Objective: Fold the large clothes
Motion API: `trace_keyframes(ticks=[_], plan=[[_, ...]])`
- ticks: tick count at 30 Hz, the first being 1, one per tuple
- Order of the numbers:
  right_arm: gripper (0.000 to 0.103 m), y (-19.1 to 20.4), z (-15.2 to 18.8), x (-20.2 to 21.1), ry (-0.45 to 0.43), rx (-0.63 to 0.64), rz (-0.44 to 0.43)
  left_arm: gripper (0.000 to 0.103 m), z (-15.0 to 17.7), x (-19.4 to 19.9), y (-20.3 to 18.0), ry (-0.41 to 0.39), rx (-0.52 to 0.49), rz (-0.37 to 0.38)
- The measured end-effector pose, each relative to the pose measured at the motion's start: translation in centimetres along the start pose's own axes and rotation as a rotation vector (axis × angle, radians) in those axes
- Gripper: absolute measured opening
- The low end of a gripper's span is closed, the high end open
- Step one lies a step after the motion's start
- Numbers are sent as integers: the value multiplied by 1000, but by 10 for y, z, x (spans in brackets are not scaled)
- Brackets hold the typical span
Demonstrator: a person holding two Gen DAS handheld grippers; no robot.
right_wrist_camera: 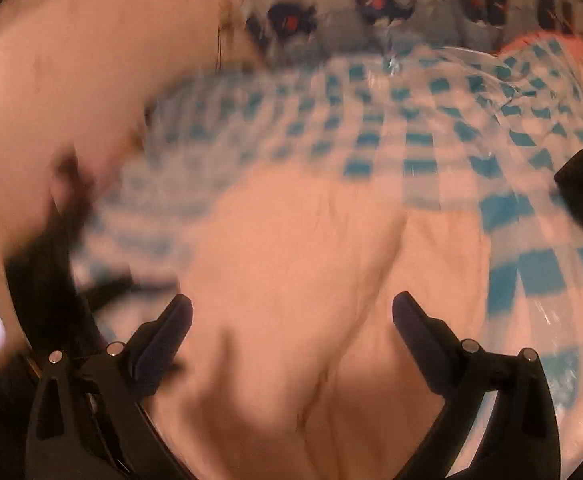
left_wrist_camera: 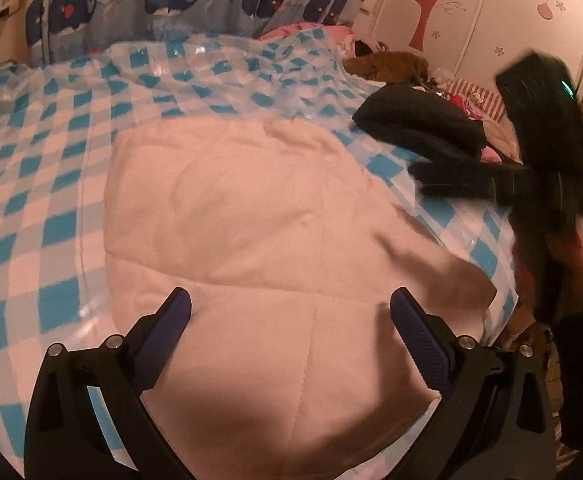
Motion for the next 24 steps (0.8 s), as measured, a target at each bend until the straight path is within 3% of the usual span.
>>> trace_keyframes(ticks=[1,2,4,5,9,12,14,16,20,24], plan=[[96,-7,17,-18,83,17,85,95,3,-6,-1,10,-11,-10],[97,-16,42,-48,153,4,87,95,8,-13,-3,30,-28,-27],[97,-26,56,-59,123,-52,-12,95,15,-24,-8,44,-95,-102],[97,-27,56,-56,128,-69,-19,95,16,-23,-12,45,-124,-141],[96,-18,55,-33,124,-104,-48,95,12,-7,-14,40,-117,-151],[96,-11,52,-1,31,-163,-143,95,13,2,-16,21,-136,-183],[96,-11,57,2,30,-166,-125,95,14,5,-20,10,-152,-216],[97,-19,82,-28,161,-108,13,95,15,2,-23,16,-165,-233],[96,-25,79,-27,177,-133,-21,95,18,2,-29,13,-213,-293],[96,-16,49,5,72,-179,-87,95,15,13,-33,-8,-237,-317]])
Point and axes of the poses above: each gripper's, at about its wrist camera, not at the fingertips, and x roughly against the way its jaws point, y to its left, z to its underside, the point moved 10 cm from there along -x, roughly the way its jaws point, and after that the axes turned 6 degrees about y, right-handed, at the moved point
